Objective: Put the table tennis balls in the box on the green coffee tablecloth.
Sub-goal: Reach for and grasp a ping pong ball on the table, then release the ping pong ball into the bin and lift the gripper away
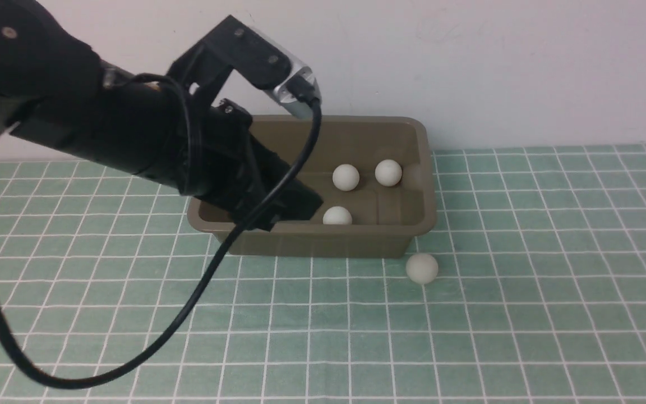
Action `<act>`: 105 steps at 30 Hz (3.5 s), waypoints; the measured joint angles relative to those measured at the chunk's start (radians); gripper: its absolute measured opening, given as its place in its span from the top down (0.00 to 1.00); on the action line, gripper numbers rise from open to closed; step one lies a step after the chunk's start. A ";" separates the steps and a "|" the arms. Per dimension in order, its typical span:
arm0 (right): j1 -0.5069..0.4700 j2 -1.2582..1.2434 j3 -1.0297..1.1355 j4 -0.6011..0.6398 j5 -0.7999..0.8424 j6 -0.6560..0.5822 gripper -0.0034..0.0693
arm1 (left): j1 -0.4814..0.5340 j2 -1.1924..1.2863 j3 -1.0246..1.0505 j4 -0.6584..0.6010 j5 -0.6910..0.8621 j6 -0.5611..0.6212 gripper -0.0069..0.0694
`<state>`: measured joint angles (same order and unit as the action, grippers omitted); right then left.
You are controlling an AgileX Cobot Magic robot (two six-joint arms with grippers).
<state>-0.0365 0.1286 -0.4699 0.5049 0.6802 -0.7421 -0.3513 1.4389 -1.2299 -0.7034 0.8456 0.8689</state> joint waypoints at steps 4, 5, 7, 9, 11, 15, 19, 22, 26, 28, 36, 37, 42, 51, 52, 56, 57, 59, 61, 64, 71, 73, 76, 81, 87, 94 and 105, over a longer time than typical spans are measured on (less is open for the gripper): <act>0.000 0.144 0.000 0.168 0.000 -0.177 0.42 | 0.000 -0.082 0.000 0.256 0.033 -0.232 0.39; 0.000 0.175 0.000 0.200 0.000 -0.212 0.42 | 0.000 -0.103 0.000 0.315 0.043 -0.290 0.39; 0.000 0.268 0.000 0.334 -0.003 -0.306 0.42 | 0.000 -0.137 0.000 0.395 0.064 -0.376 0.39; 0.000 0.368 -0.001 0.417 -0.003 -0.388 0.42 | 0.000 -0.162 0.000 0.432 0.079 -0.424 0.39; 0.000 0.508 -0.019 0.483 0.004 -0.476 0.42 | 0.000 -0.182 0.000 0.446 0.095 -0.448 0.39; 0.000 0.748 -0.084 0.553 0.055 -0.513 0.42 | 0.000 -0.210 0.000 0.442 0.111 -0.463 0.39; 0.000 1.014 -0.215 0.598 0.099 -0.507 0.42 | 0.000 -0.215 0.000 0.416 0.118 -0.464 0.39; 0.000 1.156 -0.300 0.600 0.095 -0.504 0.41 | 0.000 -0.215 0.000 0.395 0.118 -0.464 0.39; 0.016 1.296 -0.377 0.595 0.085 -0.505 0.37 | 0.000 -0.215 0.000 0.390 0.118 -0.462 0.39; 0.041 1.342 -0.402 0.585 0.077 -0.506 0.35 | 0.000 -0.215 0.000 0.389 0.118 -0.462 0.39; 0.180 1.486 -0.485 0.555 -0.015 -0.503 0.32 | 0.000 -0.215 0.000 0.388 0.118 -0.462 0.39; 0.188 1.502 -0.491 0.555 -0.027 -0.502 0.32 | 0.000 -0.215 0.000 0.388 0.118 -0.462 0.39; 0.212 1.609 -0.551 0.550 -0.042 -0.501 0.32 | 0.000 -0.215 0.000 0.388 0.118 -0.461 0.39; 0.241 1.736 -0.583 0.557 -0.037 -0.551 0.32 | 0.000 -0.215 0.000 0.385 0.118 -0.461 0.39; 0.247 1.744 -0.583 0.568 -0.037 -0.567 0.32 | 0.000 -0.215 0.000 0.385 0.118 -0.461 0.39; 0.273 1.766 -0.583 0.610 -0.070 -0.623 0.32 | 0.000 -0.215 0.000 0.385 0.118 -0.461 0.39; 0.280 1.769 -0.583 0.618 -0.083 -0.631 0.32 | 0.000 -0.215 0.000 0.385 0.118 -0.461 0.39; 0.288 1.773 -0.584 0.624 -0.101 -0.641 0.32 | 0.000 -0.215 0.000 0.384 0.118 -0.461 0.39; 0.293 1.776 -0.584 0.627 -0.114 -0.647 0.32 | 0.000 -0.215 0.000 0.381 0.118 -0.462 0.39; 0.300 1.789 -0.586 0.639 -0.145 -0.658 0.32 | 0.000 -0.215 0.000 0.373 0.118 -0.462 0.39; 0.300 1.829 -0.588 0.659 -0.165 -0.673 0.32 | 0.000 -0.215 0.000 0.358 0.118 -0.462 0.39; 0.300 1.837 -0.588 0.670 -0.165 -0.689 0.32 | 0.000 -0.215 0.000 0.358 0.118 -0.462 0.39; 0.300 1.844 -0.588 0.700 -0.165 -0.727 0.32 | 0.000 -0.215 0.000 0.358 0.118 -0.462 0.39; 0.300 1.844 -0.592 0.785 -0.162 -0.785 0.33 | 0.000 -0.215 0.000 0.347 0.118 -0.462 0.39; 0.300 1.844 -0.598 0.801 -0.172 -0.771 0.48 | 0.000 -0.215 0.000 0.332 0.118 -0.462 0.39; 0.282 1.814 -0.598 0.727 -0.181 -0.752 0.47 | 0.000 -0.215 0.000 0.323 0.118 -0.463 0.39; 0.119 1.627 -0.634 0.589 -0.066 -0.596 0.47 | 0.000 -0.215 0.000 0.293 0.111 -0.451 0.39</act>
<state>0.0821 1.7560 -1.1036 1.0941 0.6144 -1.3380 -0.3513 1.2237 -1.2299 -0.4102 0.9569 0.4184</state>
